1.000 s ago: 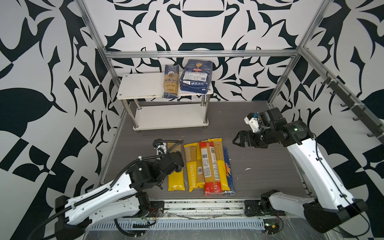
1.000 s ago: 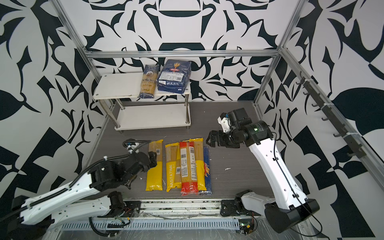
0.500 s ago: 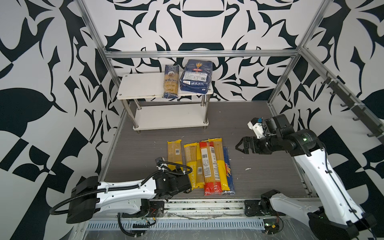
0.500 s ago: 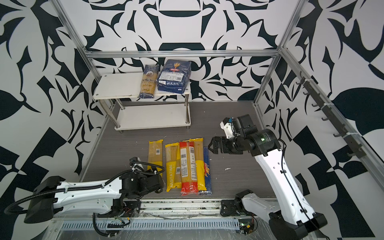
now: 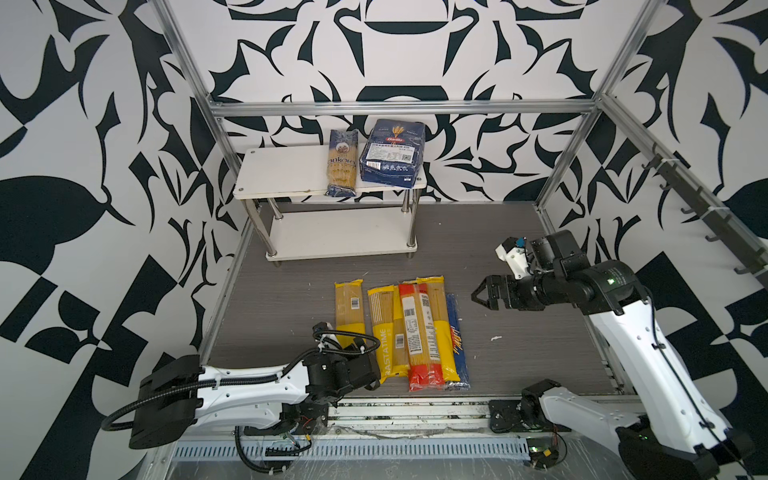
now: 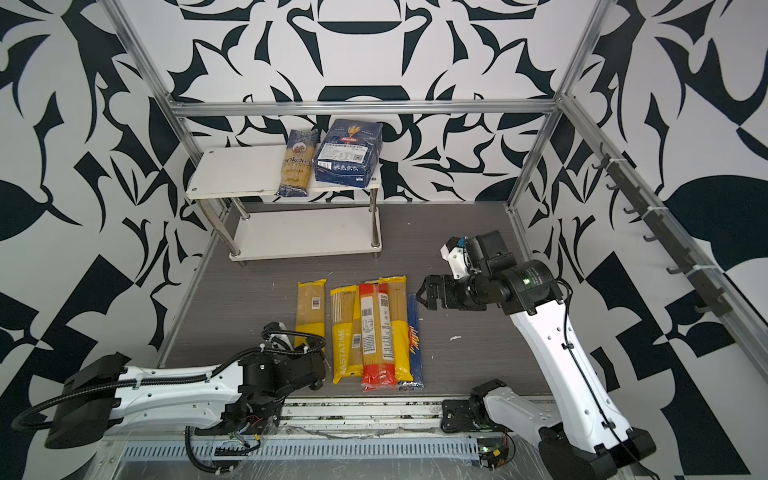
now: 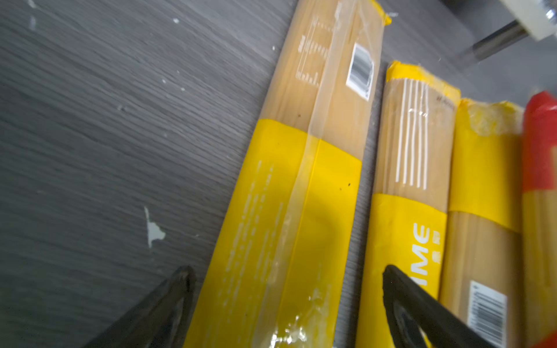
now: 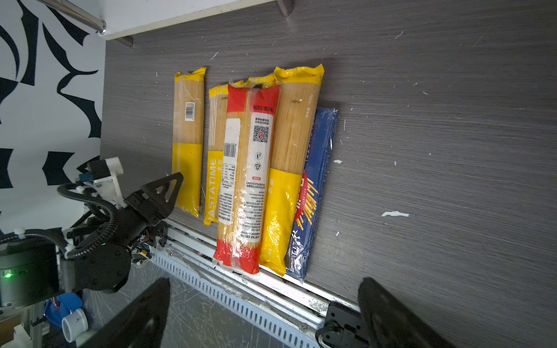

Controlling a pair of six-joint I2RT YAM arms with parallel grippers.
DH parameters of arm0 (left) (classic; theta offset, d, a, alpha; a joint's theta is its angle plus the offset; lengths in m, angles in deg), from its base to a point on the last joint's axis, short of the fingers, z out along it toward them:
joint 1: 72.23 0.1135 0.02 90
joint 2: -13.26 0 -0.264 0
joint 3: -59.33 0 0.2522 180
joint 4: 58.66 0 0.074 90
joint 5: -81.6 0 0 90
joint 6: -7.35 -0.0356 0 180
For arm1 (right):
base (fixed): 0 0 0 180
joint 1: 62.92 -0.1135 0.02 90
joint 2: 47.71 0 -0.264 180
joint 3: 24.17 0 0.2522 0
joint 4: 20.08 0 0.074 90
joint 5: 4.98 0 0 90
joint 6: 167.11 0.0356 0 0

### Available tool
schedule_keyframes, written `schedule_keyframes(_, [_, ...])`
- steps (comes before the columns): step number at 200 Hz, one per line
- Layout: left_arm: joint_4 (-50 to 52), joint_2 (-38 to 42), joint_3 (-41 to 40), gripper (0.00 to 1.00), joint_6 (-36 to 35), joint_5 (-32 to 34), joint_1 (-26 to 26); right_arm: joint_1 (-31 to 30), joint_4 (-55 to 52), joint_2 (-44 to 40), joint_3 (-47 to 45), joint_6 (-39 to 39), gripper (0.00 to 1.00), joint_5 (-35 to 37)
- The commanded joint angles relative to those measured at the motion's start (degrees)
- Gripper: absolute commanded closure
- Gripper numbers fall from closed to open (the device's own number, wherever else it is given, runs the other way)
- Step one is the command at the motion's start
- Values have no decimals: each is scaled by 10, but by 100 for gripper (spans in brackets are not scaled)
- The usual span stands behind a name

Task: Arrange pasta packages on shelves
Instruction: Pick up the pasta bag from the center of the table.

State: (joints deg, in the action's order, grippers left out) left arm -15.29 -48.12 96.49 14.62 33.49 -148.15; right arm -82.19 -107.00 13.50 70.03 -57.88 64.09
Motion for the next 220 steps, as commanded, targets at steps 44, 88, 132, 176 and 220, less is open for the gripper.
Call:
schedule_keyframes(44, [-13,-73,15,0,-7,-39,0,-2,0,-5,-3,-1,0,-22])
schedule_keyframes(88, [-30,-139,28,0,-50,-83,10,-2,-4,-17,-19,-1,0,-25])
schedule_keyframes(132, [-70,-209,21,0,-56,-146,20,-2,-14,-29,-21,-3,0,-24])
schedule_keyframes(176, [-154,-290,15,0,-67,-207,22,-3,-23,-38,-23,-4,0,-22])
schedule_keyframes(220, [-259,-351,-16,13,-45,-253,22,-3,-31,-38,-1,0,0,-36])
